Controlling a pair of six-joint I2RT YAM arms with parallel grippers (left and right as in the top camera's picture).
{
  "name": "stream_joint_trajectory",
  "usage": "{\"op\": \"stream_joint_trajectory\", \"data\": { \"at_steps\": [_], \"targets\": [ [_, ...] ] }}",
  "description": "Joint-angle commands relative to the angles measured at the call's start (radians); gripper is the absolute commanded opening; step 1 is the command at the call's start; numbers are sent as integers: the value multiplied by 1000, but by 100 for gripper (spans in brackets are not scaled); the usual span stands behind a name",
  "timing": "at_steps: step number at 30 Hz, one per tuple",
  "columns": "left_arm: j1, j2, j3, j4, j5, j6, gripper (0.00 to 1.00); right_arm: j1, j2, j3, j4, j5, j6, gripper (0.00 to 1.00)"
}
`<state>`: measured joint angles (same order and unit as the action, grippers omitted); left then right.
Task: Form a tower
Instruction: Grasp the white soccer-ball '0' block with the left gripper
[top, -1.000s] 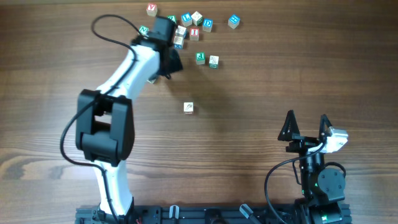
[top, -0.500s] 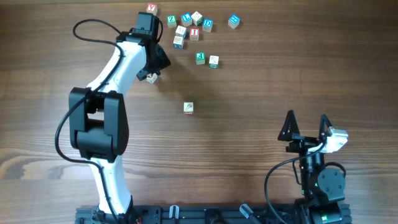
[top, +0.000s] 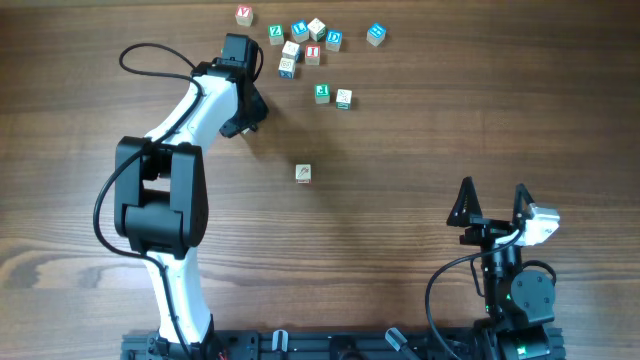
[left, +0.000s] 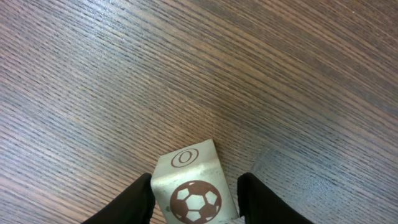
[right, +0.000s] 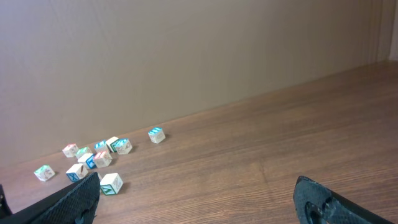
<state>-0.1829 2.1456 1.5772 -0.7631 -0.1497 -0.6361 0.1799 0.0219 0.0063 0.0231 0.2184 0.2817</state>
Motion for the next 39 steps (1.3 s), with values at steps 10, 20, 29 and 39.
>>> {"op": "stream_joint_trajectory", "data": {
  "at_steps": [10, 20, 29, 39],
  "targets": [
    [1, 15, -8, -97, 90, 216, 36, -4, -6, -1, 5, 10, -17, 100],
    [8, 15, -8, -136, 100, 289, 58, -4, -6, -1, 5, 10, -17, 100],
    [23, 15, -8, -69, 81, 293, 41, -4, -6, -1, 5, 10, -17, 100],
    [23, 14, -7, -68, 82, 303, 37, -4, -6, -1, 5, 10, -17, 100]
  ]
}}
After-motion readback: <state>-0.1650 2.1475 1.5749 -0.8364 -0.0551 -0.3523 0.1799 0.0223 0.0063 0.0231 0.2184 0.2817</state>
